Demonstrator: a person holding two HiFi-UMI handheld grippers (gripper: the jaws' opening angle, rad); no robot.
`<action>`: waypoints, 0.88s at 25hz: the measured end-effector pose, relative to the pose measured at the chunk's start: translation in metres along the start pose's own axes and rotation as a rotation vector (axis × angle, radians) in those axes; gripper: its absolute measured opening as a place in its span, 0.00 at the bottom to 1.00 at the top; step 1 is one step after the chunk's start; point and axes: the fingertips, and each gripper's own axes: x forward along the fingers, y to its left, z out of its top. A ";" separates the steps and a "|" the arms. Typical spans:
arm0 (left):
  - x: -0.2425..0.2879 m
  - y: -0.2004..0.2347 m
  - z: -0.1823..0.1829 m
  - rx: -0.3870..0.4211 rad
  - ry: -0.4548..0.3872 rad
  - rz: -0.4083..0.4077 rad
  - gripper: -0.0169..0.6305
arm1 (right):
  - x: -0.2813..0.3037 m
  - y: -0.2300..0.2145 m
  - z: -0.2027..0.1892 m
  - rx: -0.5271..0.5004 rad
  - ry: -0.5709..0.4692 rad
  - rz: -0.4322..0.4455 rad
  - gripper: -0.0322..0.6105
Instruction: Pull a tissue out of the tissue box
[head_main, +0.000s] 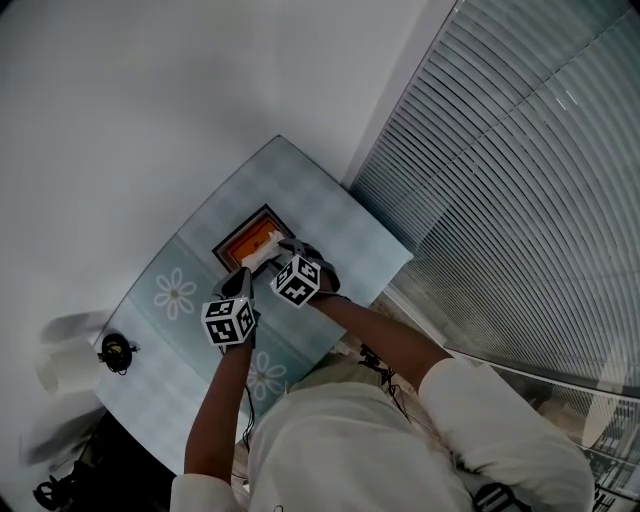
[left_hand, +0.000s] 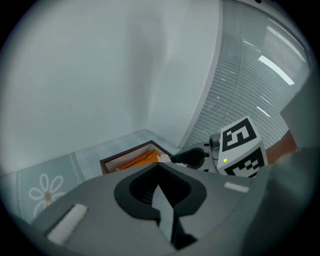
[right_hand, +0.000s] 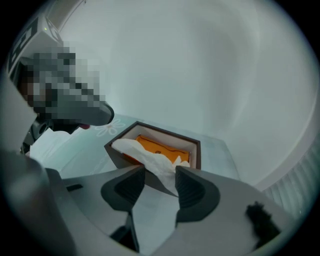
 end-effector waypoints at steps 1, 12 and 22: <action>0.000 0.000 -0.001 0.000 0.001 0.000 0.03 | 0.000 -0.002 0.000 0.006 -0.004 -0.008 0.34; -0.006 0.006 -0.002 -0.004 -0.001 0.013 0.03 | -0.014 -0.005 0.007 0.122 -0.048 0.004 0.07; -0.031 0.001 -0.005 0.011 -0.032 0.015 0.04 | -0.062 0.007 0.009 0.183 -0.114 -0.007 0.07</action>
